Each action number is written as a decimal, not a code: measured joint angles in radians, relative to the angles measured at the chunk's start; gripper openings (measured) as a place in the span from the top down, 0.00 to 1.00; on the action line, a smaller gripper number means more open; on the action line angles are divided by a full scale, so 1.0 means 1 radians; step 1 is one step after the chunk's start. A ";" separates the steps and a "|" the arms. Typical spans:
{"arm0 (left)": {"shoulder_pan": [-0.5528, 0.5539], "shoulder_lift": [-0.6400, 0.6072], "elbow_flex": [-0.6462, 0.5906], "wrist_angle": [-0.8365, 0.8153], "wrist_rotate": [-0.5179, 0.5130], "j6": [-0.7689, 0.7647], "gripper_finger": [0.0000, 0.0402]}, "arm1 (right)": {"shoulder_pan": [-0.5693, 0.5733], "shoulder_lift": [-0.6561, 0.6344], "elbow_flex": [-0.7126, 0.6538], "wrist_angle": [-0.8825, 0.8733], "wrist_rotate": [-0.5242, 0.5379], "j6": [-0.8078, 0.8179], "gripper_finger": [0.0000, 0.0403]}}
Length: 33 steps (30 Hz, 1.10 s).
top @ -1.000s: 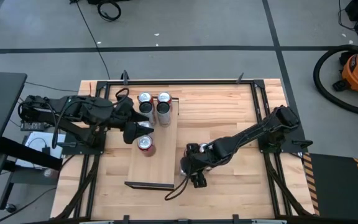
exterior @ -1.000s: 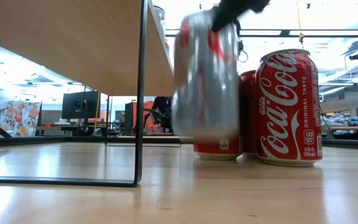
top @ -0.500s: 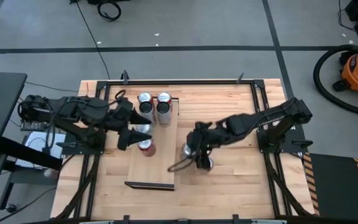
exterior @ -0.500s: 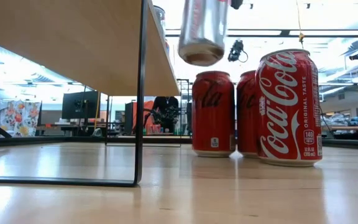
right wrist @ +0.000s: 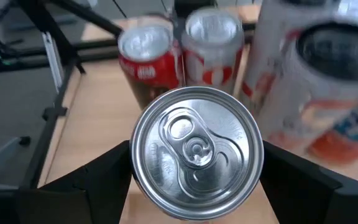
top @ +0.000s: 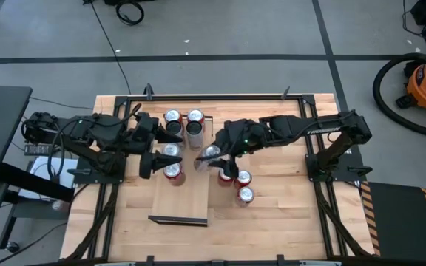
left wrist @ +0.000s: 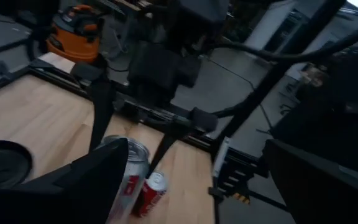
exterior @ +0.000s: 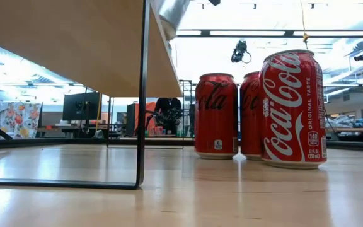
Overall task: Place canned beverage on shelf
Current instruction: Put the red and silver soda can aligned with the other red and silver soda can on the shelf
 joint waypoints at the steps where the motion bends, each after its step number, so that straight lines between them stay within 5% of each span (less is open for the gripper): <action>1: 0.000 0.000 0.000 -0.003 -0.014 0.000 0.03 | -0.008 0.006 0.000 0.017 -0.001 -0.012 0.21; 19: 0.014 0.023 -0.002 -0.057 -0.157 -0.079 0.03 | -0.080 0.079 -0.001 0.040 -0.082 -0.098 0.21; 33: 0.014 0.022 -0.001 -0.101 -0.273 0.030 0.03 | -0.080 0.105 -0.002 0.027 -0.092 -0.119 0.21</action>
